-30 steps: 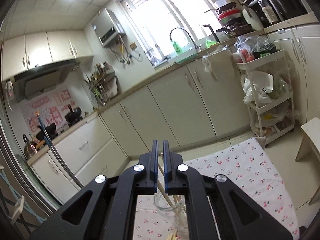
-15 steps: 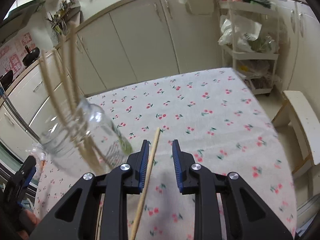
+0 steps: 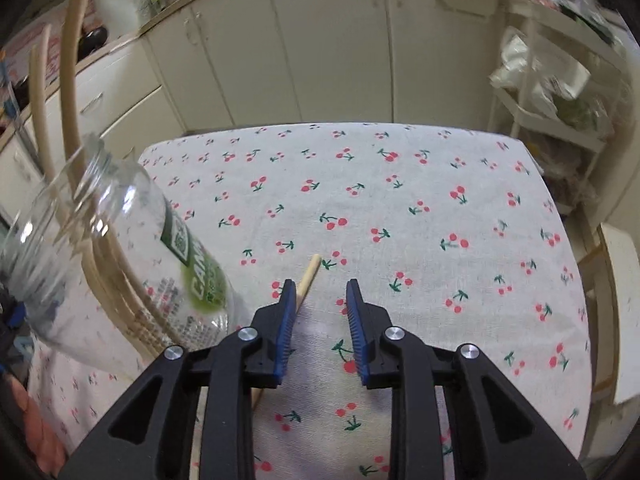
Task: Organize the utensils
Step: 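Lift the right gripper's stick toward the jar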
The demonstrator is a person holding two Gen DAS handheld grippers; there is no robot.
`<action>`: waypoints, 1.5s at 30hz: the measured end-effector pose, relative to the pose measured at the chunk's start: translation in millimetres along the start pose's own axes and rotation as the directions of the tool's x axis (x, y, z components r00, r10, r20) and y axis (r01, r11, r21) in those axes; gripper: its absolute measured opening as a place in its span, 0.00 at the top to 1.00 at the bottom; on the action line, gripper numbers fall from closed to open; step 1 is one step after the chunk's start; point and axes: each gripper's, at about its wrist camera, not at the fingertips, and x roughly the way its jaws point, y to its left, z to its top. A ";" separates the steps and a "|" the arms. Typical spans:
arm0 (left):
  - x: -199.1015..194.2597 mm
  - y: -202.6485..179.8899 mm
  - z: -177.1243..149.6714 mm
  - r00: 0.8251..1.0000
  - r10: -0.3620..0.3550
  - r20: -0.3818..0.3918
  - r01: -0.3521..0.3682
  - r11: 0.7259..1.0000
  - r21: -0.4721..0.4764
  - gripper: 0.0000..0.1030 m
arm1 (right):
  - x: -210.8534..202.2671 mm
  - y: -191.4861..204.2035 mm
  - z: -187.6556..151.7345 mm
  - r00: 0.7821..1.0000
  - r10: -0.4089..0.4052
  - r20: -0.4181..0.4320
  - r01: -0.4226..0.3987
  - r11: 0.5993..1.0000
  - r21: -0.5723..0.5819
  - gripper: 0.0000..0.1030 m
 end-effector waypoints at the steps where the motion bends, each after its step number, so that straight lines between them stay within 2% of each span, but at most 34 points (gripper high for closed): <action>1: 0.2 -0.4 -0.3 1.000 0.000 -0.001 0.000 1.000 0.001 0.28 | 0.3 -0.2 0.4 1.000 0.002 -0.002 -0.002 1.000 -0.010 0.73; 5: 0.7 -1.6 -0.2 1.000 0.002 -0.005 -0.002 1.000 0.002 0.28 | 0.3 8.3 1.1 1.000 -0.024 -0.006 0.023 0.993 -0.115 0.72; 8: 2.0 -2.3 -0.2 1.000 0.003 -0.009 -0.003 1.000 0.004 0.28 | 2.6 -3.0 4.8 0.999 0.027 -0.030 -0.027 1.000 -0.004 0.71; 12: 2.2 -2.4 -1.4 1.000 0.005 -0.010 -0.005 1.000 0.003 0.28 | 5.2 3.3 4.1 1.000 -0.015 -0.008 0.015 0.999 -0.045 0.71; 16: 3.7 -1.6 -1.6 1.000 0.005 -0.018 -0.005 1.000 -0.002 0.28 | 5.3 19.6 0.7 0.996 -0.090 -0.020 0.085 0.982 -0.168 0.70; 18: 4.1 -1.3 -1.2 1.000 0.005 -0.018 -0.005 1.000 -0.001 0.27 | 1.1 24.0 -5.2 0.994 -0.100 -0.036 0.092 0.979 -0.179 0.71; 20: 4.4 -0.9 -1.5 1.000 0.006 -0.022 -0.006 1.000 -0.005 0.27 | -3.5 21.8 -9.5 0.994 -0.096 -0.053 0.085 0.982 -0.170 0.76; 22: 4.0 -0.4 -1.0 1.000 0.005 -0.022 -0.005 1.000 -0.007 0.27 | -9.3 17.8 -12.6 0.994 -0.085 -0.070 0.074 0.987 -0.146 0.85; 26: 4.5 -0.6 -0.5 1.000 0.004 -0.025 -0.004 1.000 -0.005 0.27 | -8.7 8.3 -6.3 0.991 -0.058 -0.123 0.046 0.994 -0.099 0.87; 30: 5.9 -0.8 0.3 1.000 0.004 -0.031 -0.004 1.000 -0.009 0.27 | -0.2 15.0 5.2 0.979 -0.116 -0.165 0.089 0.982 -0.165 0.87; 33: 7.9 -0.3 0.8 0.999 0.002 -0.039 -0.003 1.000 -0.015 0.27 | -3.9 24.9 -0.5 0.974 -0.163 -0.158 0.128 0.970 -0.207 0.95; 36: 10.3 0.2 0.5 0.999 -0.003 -0.049 0.002 1.000 -0.017 0.27 | -15.1 19.4 -11.9 0.979 -0.140 -0.150 0.119 0.983 -0.136 0.95; 39: 11.0 0.4 0.4 0.999 -0.004 -0.047 0.003 1.000 -0.020 0.27 | -41.0 3.0 -25.7 0.994 -0.023 -0.107 0.029 0.998 0.055 0.95; 41: 12.3 0.0 0.2 0.999 -0.004 -0.046 0.003 1.000 -0.022 0.27 | -66.4 -7.5 -30.1 0.997 0.079 -0.027 -0.072 0.978 0.196 0.95; 43: 12.9 0.0 -0.6 0.999 -0.004 -0.045 0.003 1.000 -0.024 0.27 | -99.1 -11.5 -27.2 0.980 0.161 0.119 -0.189 0.938 0.290 0.95; 45: 13.2 0.3 -1.0 0.999 -0.004 -0.046 0.003 1.000 -0.026 0.27 | -128.2 -4.0 -18.1 0.948 0.186 0.259 -0.261 0.918 0.298 0.95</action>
